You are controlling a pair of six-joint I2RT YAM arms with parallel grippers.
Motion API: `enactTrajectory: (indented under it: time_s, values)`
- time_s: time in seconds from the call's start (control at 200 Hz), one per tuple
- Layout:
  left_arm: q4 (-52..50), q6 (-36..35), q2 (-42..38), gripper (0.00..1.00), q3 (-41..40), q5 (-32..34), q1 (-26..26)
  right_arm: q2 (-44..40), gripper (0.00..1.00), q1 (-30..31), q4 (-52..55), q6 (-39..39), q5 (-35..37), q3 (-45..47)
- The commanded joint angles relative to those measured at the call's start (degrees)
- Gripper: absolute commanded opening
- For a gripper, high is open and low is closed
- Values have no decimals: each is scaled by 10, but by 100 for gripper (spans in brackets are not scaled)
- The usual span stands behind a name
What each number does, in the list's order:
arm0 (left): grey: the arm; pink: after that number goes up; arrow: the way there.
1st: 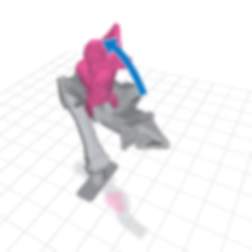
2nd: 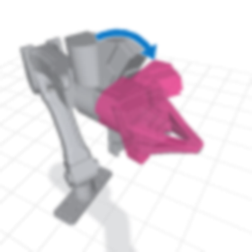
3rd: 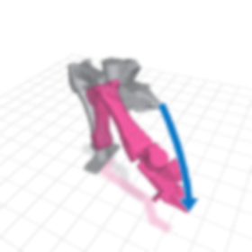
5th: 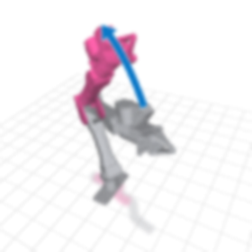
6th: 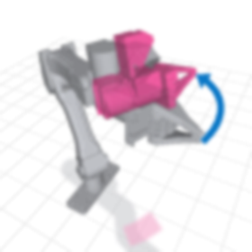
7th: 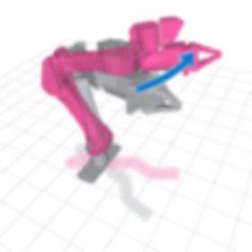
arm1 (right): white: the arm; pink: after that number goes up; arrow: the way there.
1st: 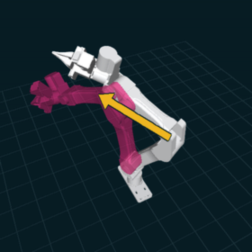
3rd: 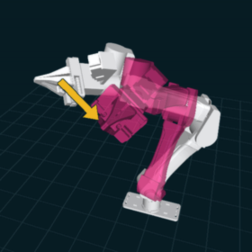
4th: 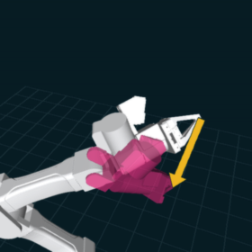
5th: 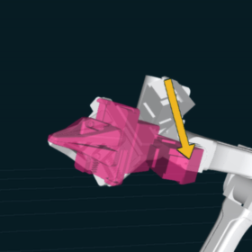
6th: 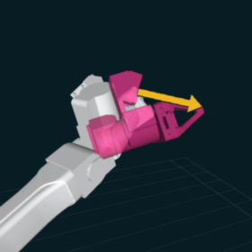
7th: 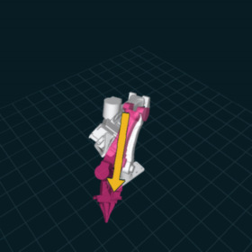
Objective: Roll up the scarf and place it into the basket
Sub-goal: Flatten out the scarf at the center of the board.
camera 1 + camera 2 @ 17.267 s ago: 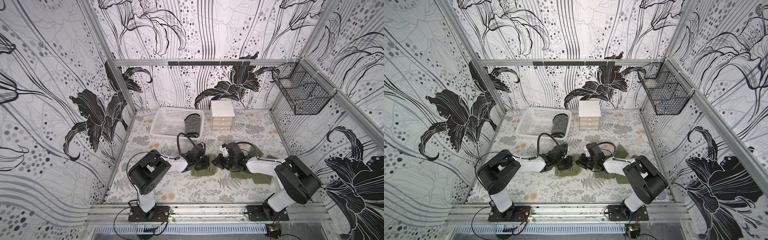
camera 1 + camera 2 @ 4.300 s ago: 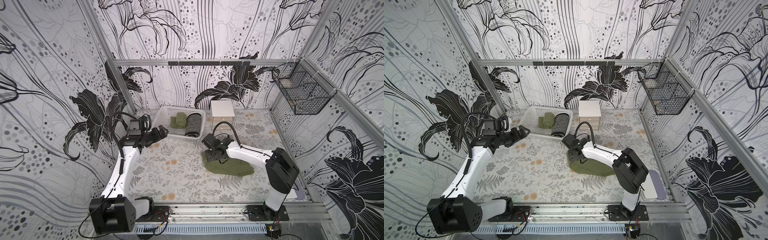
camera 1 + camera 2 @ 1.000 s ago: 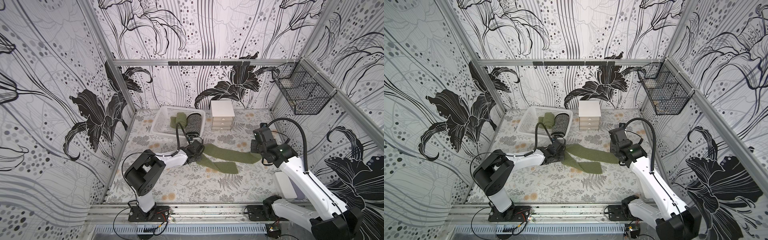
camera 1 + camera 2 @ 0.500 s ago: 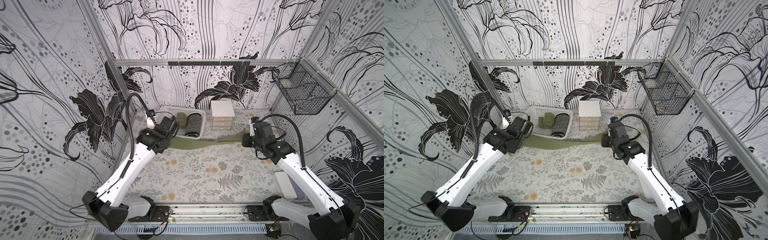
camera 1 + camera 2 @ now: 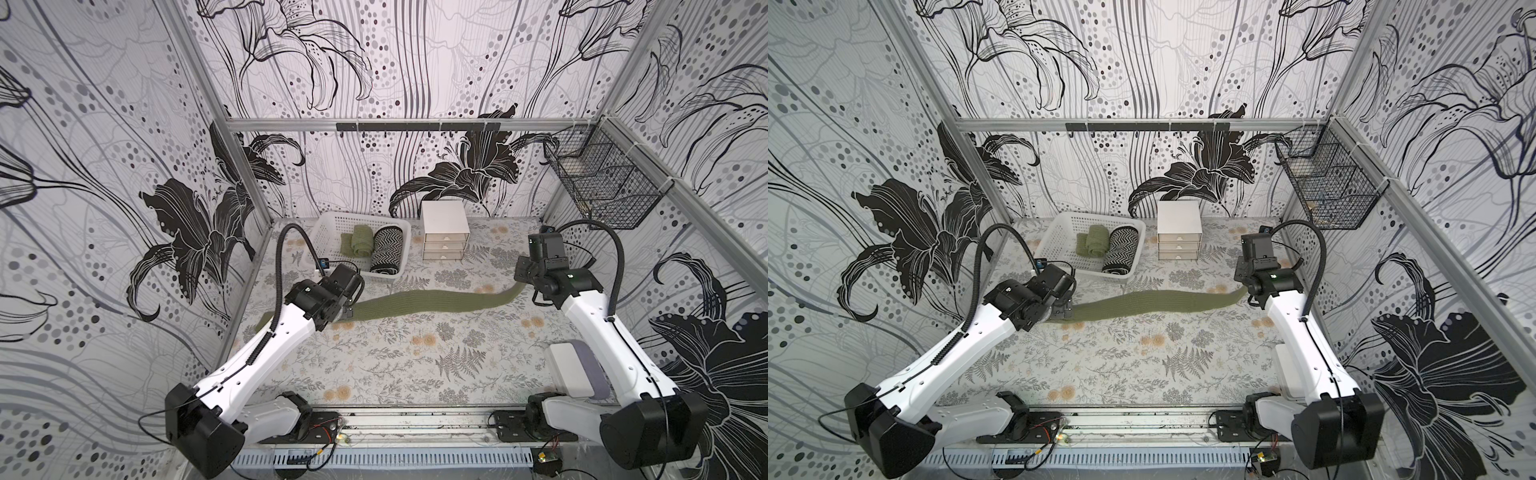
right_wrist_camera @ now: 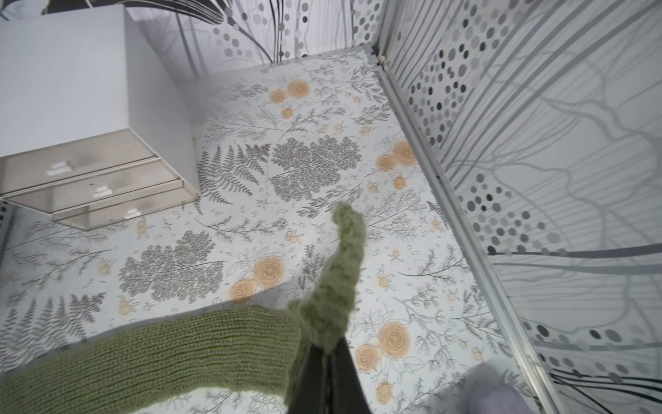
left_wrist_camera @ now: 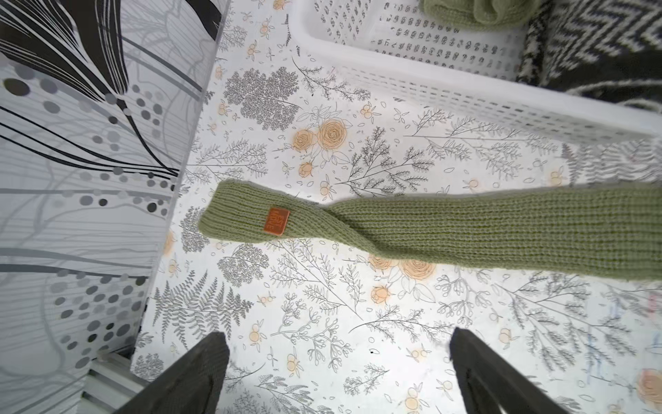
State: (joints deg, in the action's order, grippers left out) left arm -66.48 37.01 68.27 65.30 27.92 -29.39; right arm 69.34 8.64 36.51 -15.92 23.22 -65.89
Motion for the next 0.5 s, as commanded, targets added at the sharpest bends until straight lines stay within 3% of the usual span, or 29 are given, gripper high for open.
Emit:
enactTrajectory:
  time_s: [0.0, 0.19, 0.305, 0.496]
  values:
    - [55, -23, -4, 99, -15, -57, 35, -16, 0, -4, 20, 12, 71, -17]
    - [116, -10, 47, 99, -69, -154, 119, -56, 0, -28, 29, 56, 208, -24]
    - [139, 0, 70, 99, -91, -176, 149, -71, 0, -76, 33, 76, 222, -44]
    - [164, 13, 115, 99, -104, -184, 195, -78, 0, -101, 33, 96, 283, -42]
